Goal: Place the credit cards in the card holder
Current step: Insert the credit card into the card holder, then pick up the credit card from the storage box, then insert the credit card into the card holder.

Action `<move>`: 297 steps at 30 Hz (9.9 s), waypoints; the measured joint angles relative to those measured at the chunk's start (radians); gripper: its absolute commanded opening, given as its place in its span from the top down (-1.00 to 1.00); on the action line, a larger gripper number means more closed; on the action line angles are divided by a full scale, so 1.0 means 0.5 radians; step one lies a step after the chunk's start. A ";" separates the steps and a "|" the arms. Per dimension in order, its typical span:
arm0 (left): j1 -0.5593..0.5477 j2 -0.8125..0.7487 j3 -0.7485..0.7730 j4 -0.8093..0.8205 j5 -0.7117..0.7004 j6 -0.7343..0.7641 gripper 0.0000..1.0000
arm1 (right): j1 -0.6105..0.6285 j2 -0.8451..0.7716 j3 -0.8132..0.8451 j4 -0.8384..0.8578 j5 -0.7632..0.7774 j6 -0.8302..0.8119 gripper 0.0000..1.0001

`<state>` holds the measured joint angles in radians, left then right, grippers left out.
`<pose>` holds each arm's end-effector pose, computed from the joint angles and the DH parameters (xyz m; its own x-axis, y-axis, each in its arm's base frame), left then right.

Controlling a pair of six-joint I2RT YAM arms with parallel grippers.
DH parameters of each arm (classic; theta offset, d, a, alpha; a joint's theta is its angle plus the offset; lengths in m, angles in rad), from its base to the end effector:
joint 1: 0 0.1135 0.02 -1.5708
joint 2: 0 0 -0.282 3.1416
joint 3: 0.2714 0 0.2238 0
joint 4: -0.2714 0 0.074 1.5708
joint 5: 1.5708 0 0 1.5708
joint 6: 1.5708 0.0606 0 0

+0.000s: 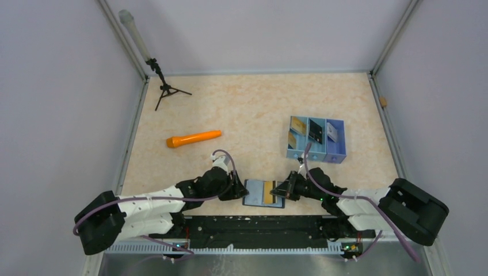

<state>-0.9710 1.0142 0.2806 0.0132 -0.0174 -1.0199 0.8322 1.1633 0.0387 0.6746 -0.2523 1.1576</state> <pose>0.0982 -0.1418 0.1644 -0.8919 -0.2050 -0.4032 0.1109 0.7651 -0.6343 0.1066 0.1395 0.1461 -0.9119 0.3157 -0.2621 -0.0801 0.4896 0.8683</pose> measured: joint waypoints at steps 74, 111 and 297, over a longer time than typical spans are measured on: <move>-0.011 0.167 0.064 0.004 0.011 0.057 0.31 | 0.086 0.702 0.179 0.459 0.047 0.133 1.00; -0.014 0.122 0.068 -0.089 -0.007 0.053 0.39 | 0.429 0.441 0.623 -0.515 0.536 0.080 -0.06; -0.193 0.122 -0.201 0.786 0.020 -0.663 1.00 | -0.054 -0.032 0.943 -1.899 0.306 -0.983 -0.04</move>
<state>-1.0676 1.0752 0.1802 0.4061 -0.0074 -1.3514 0.8051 1.1473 0.5102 -0.2749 -0.0994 0.6659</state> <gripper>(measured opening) 0.010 0.547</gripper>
